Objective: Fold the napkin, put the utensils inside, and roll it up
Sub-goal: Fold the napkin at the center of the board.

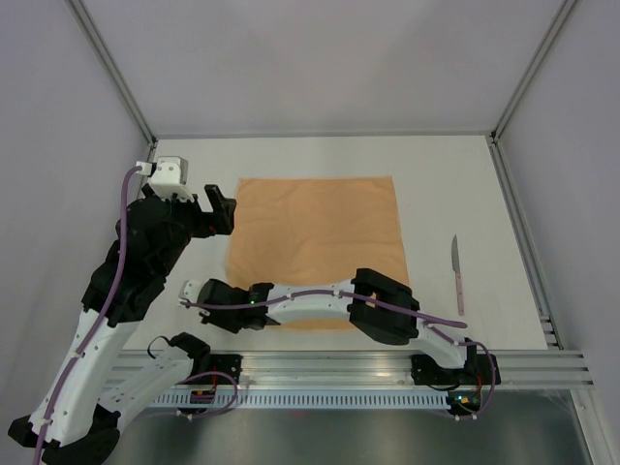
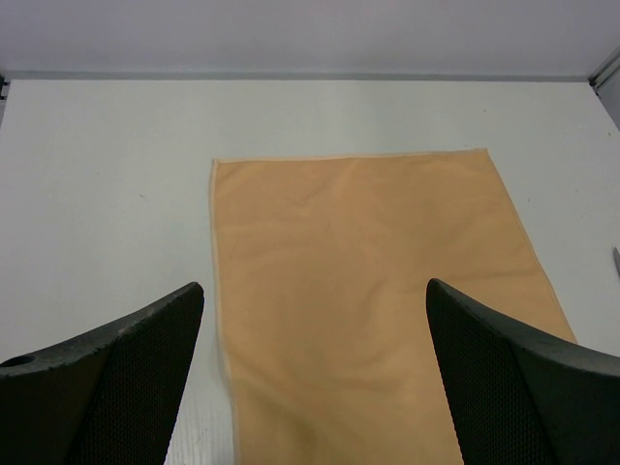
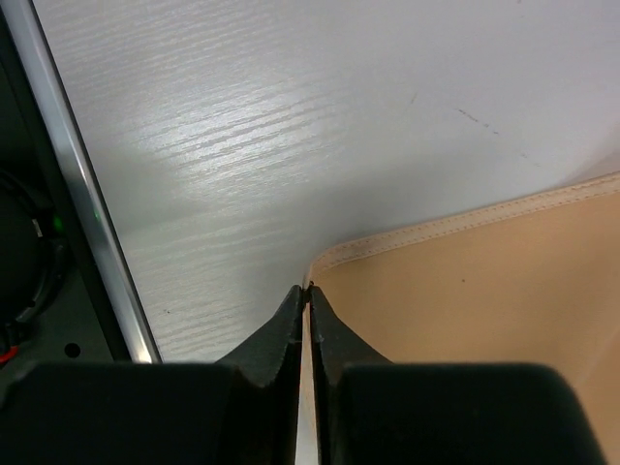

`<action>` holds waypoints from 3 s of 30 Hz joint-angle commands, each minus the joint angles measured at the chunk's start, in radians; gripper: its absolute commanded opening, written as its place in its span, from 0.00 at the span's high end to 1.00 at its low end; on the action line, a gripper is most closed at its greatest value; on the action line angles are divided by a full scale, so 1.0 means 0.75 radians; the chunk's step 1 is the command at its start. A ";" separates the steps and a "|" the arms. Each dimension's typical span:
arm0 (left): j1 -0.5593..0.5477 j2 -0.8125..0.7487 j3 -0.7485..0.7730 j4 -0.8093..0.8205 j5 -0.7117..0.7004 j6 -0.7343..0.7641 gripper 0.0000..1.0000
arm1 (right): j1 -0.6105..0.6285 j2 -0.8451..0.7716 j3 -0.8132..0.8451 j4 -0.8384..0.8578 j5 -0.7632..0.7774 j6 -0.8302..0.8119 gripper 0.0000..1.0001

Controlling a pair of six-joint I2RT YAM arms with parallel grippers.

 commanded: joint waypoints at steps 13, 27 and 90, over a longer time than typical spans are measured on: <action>0.008 0.006 -0.016 0.057 0.008 -0.071 0.00 | -0.132 -0.260 -0.059 -0.036 -0.020 -0.006 0.97; 0.006 0.032 -0.098 0.185 0.092 -0.155 0.00 | -0.482 -0.483 -0.353 -0.018 -0.031 -0.069 0.99; 0.008 0.114 -0.221 0.390 0.217 -0.224 0.00 | -1.398 -0.391 -0.335 0.095 -0.063 -0.161 0.99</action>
